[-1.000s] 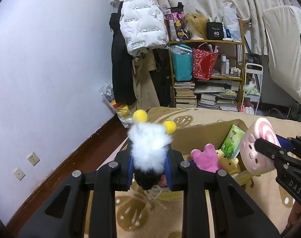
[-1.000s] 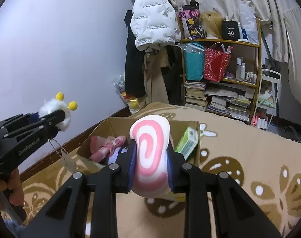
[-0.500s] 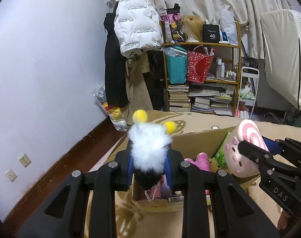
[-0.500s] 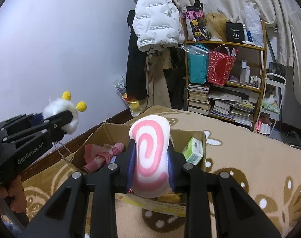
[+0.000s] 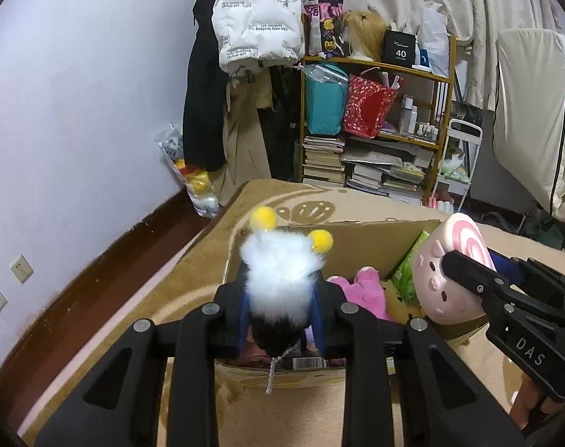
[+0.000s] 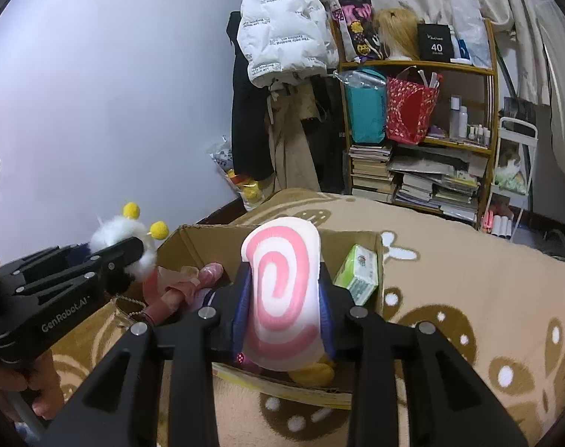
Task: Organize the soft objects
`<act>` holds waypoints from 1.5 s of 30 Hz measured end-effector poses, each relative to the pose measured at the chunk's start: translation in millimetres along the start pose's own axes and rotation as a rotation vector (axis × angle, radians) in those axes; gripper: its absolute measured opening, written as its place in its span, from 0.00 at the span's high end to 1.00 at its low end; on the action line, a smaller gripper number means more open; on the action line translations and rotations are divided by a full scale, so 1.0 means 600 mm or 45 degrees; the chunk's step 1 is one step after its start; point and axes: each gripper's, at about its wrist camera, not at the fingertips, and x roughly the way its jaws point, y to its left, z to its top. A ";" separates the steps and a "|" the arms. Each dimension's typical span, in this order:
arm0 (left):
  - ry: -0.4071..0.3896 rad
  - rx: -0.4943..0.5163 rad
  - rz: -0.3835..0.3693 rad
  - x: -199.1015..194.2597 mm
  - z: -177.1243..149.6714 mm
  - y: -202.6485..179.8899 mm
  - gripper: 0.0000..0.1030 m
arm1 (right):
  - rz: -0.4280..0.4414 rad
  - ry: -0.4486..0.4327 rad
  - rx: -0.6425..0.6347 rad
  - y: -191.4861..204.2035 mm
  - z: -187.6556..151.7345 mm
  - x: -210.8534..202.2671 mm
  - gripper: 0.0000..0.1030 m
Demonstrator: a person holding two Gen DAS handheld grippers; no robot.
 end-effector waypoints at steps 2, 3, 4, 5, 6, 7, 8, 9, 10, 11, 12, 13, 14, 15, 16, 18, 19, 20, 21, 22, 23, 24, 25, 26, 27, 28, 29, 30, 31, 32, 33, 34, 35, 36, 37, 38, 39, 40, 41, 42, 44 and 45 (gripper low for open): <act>0.014 -0.009 0.002 0.007 -0.001 0.002 0.71 | 0.012 -0.001 0.005 0.000 -0.002 0.002 0.63; 0.037 -0.011 0.002 0.014 -0.003 0.002 0.70 | 0.020 0.008 0.005 0.000 -0.003 0.005 0.62; 0.052 -0.010 0.009 0.019 -0.003 0.002 0.60 | 0.027 0.022 0.004 -0.001 -0.005 0.009 0.57; 0.061 -0.006 0.028 0.023 -0.006 0.002 0.43 | 0.027 0.032 0.006 -0.001 -0.006 0.013 0.44; 0.056 -0.002 0.041 0.022 -0.009 0.001 0.36 | 0.018 0.032 0.009 -0.002 -0.009 0.014 0.38; 0.035 0.012 0.063 0.020 -0.011 0.000 0.32 | 0.015 0.025 0.014 -0.002 -0.010 0.013 0.35; 0.029 0.019 0.073 0.019 -0.012 -0.002 0.30 | 0.021 0.019 0.019 -0.003 -0.010 0.011 0.35; 0.036 0.026 0.081 0.019 -0.012 -0.003 0.28 | 0.025 0.018 0.023 -0.004 -0.008 0.010 0.34; 0.055 0.021 0.088 0.022 -0.011 -0.001 0.24 | 0.020 0.016 0.023 -0.004 -0.007 0.008 0.29; 0.066 0.007 0.090 0.023 -0.012 0.003 0.22 | 0.012 0.013 0.025 -0.005 -0.007 0.007 0.23; 0.069 -0.005 0.091 0.022 -0.012 0.007 0.22 | 0.005 0.004 0.029 -0.006 -0.006 0.004 0.20; 0.069 -0.013 0.095 0.020 -0.013 0.011 0.19 | 0.006 -0.002 0.039 -0.009 -0.007 0.000 0.17; 0.072 -0.020 0.103 0.019 -0.013 0.015 0.13 | 0.007 -0.005 0.049 -0.011 -0.007 -0.002 0.14; 0.076 -0.027 0.118 0.017 -0.013 0.019 0.10 | 0.003 -0.001 0.065 -0.015 -0.006 -0.003 0.12; 0.074 -0.032 0.129 0.015 -0.013 0.024 0.07 | -0.001 0.001 0.072 -0.016 -0.005 -0.004 0.09; 0.063 -0.033 0.150 0.008 -0.012 0.029 0.05 | -0.013 0.003 0.088 -0.020 -0.005 -0.007 0.04; 0.060 -0.029 0.163 0.004 -0.011 0.030 0.02 | -0.019 0.002 0.093 -0.021 -0.005 -0.009 0.01; 0.056 -0.022 0.179 0.000 -0.011 0.031 0.01 | -0.025 -0.001 0.097 -0.022 -0.005 -0.012 0.00; 0.049 -0.017 0.193 -0.005 -0.010 0.033 0.01 | -0.032 -0.001 0.102 -0.024 -0.006 -0.016 0.00; 0.043 -0.015 0.204 -0.010 -0.011 0.034 0.01 | -0.037 0.001 0.105 -0.025 -0.006 -0.018 0.00; 0.036 -0.016 0.216 -0.016 -0.011 0.035 0.01 | -0.042 0.008 0.110 -0.025 -0.005 -0.021 0.00; 0.031 -0.021 0.220 -0.022 -0.011 0.038 0.01 | -0.045 0.010 0.115 -0.026 -0.005 -0.023 0.00; 0.026 -0.030 0.220 -0.028 -0.011 0.040 0.01 | -0.047 0.013 0.119 -0.027 -0.004 -0.026 0.00; 0.020 -0.037 0.220 -0.034 -0.010 0.041 0.01 | -0.047 0.012 0.120 -0.027 -0.003 -0.031 0.00; 0.011 -0.049 0.224 -0.043 -0.009 0.044 0.01 | -0.049 0.005 0.120 -0.026 -0.002 -0.039 0.00; 0.000 -0.062 0.229 -0.053 -0.009 0.046 0.01 | -0.052 0.003 0.119 -0.024 -0.002 -0.044 0.00; -0.009 -0.072 0.231 -0.061 -0.007 0.047 0.00 | -0.051 -0.001 0.118 -0.022 -0.001 -0.051 0.00; -0.022 -0.083 0.233 -0.074 -0.006 0.050 0.00 | -0.047 -0.005 0.118 -0.019 0.000 -0.058 0.00; -0.030 -0.087 0.235 -0.085 -0.004 0.051 0.00 | -0.045 -0.010 0.119 -0.015 0.003 -0.067 0.00; -0.035 -0.088 0.237 -0.092 -0.003 0.053 0.00 | -0.039 -0.018 0.119 -0.013 0.005 -0.076 0.00; -0.044 -0.089 0.239 -0.105 -0.001 0.054 0.00 | -0.035 -0.026 0.118 -0.010 0.005 -0.084 0.00; -0.050 -0.088 0.240 -0.115 0.000 0.055 0.00 | -0.032 -0.033 0.114 -0.007 0.008 -0.095 0.00; -0.053 -0.086 0.243 -0.123 0.001 0.055 0.00 | -0.031 -0.038 0.111 -0.004 0.010 -0.103 0.00; -0.061 -0.081 0.246 -0.134 0.002 0.055 0.00 | -0.029 -0.043 0.106 0.000 0.013 -0.114 0.00; -0.068 -0.072 0.248 -0.146 0.001 0.056 0.00 | -0.025 -0.046 0.102 0.005 0.015 -0.123 0.00; -0.071 -0.064 0.249 -0.155 0.002 0.056 0.00 | -0.021 -0.050 0.097 0.009 0.017 -0.132 0.00; -0.076 -0.054 0.249 -0.166 0.001 0.055 0.00 | -0.020 -0.055 0.086 0.016 0.019 -0.145 0.00; -0.081 -0.049 0.253 -0.178 0.000 0.055 0.00 | -0.020 -0.056 0.078 0.020 0.023 -0.151 0.00; -0.085 -0.052 0.253 -0.187 -0.002 0.054 0.00 | -0.019 -0.058 0.064 0.025 0.025 -0.160 0.00; -0.088 -0.056 0.247 -0.201 -0.005 0.056 0.00 | -0.017 -0.063 0.048 0.031 0.027 -0.171 0.00; -0.093 -0.058 0.245 -0.220 -0.009 0.056 0.00 | -0.014 -0.068 0.011 0.045 0.028 -0.193 0.00; -0.095 -0.056 0.245 -0.233 -0.010 0.056 0.00 | -0.013 -0.069 -0.001 0.049 0.028 -0.202 0.00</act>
